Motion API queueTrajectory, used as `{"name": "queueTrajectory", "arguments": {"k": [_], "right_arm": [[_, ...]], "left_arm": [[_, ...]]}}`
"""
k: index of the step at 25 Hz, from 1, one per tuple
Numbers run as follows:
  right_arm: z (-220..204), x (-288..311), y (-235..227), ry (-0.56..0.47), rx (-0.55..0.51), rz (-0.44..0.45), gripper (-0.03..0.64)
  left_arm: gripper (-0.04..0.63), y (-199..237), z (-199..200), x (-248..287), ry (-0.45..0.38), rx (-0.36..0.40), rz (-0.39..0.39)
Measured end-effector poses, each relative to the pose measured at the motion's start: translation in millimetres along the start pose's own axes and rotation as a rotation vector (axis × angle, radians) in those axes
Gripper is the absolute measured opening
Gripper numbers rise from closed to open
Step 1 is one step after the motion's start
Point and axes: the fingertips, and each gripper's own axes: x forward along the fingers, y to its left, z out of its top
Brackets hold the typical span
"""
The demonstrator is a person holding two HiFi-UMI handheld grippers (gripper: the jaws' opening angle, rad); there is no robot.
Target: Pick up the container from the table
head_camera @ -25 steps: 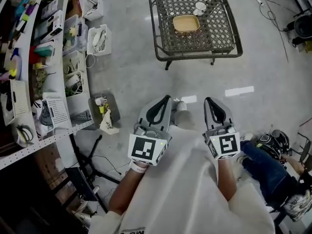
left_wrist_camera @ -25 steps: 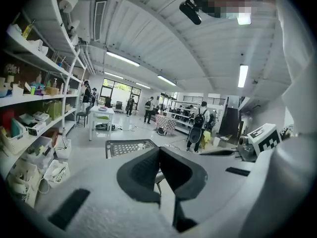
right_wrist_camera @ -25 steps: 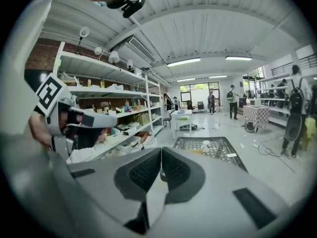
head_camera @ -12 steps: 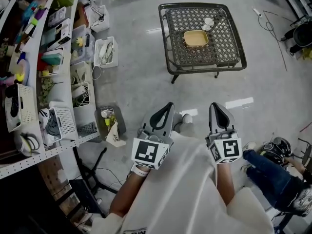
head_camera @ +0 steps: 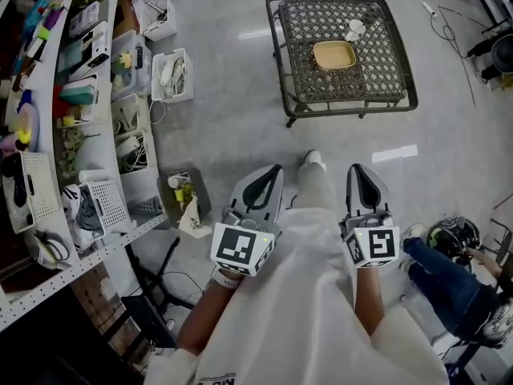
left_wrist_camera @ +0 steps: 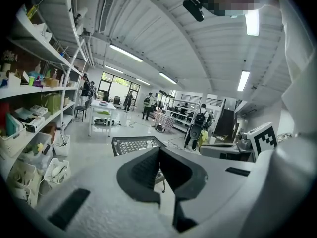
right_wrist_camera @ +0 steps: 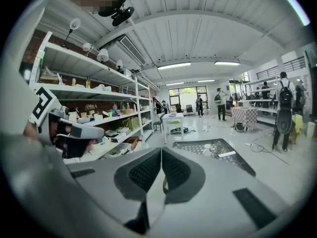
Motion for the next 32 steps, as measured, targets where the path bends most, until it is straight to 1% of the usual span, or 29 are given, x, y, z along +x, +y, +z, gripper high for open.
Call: {"name": "queueTrajectory", "arguments": {"k": [4, 8, 15, 22, 25, 28, 32], "right_arm": [[-5.5, 28.6, -4.9, 0.031, 0.021, 0.019, 0.02], [14.9, 66.9, -28.3, 0.014, 0.002, 0.051, 0.02], [60.1, 137.8, -99.7, -0.006, -0.015, 0.088, 0.021], [85.5, 198.2, -173.5, -0.005, -0.017, 0.149, 0.021], [85.7, 219.1, -196.7, 0.004, -0.021, 0.171, 0.021], [81.8, 234.2, -212.7, 0.031, -0.05, 0.192, 0.021], [77.3, 243.6, -229.7, 0.058, -0.04, 0.189, 0.021]], "left_arm": [[0.023, 21.2, 12.2, 27.4, -0.001, 0.005, 0.01], [0.023, 34.3, 27.7, 68.0, -0.004, 0.007, 0.023], [0.023, 44.0, 75.7, 153.4, -0.022, 0.011, 0.048], [0.023, 44.1, 107.7, 239.7, -0.024, 0.021, 0.077], [0.023, 43.4, 113.1, 266.7, -0.018, 0.027, 0.09], [0.023, 41.4, 113.9, 282.0, -0.01, 0.024, 0.102], [0.023, 35.7, 109.7, 295.9, 0.021, 0.011, 0.107]]}}
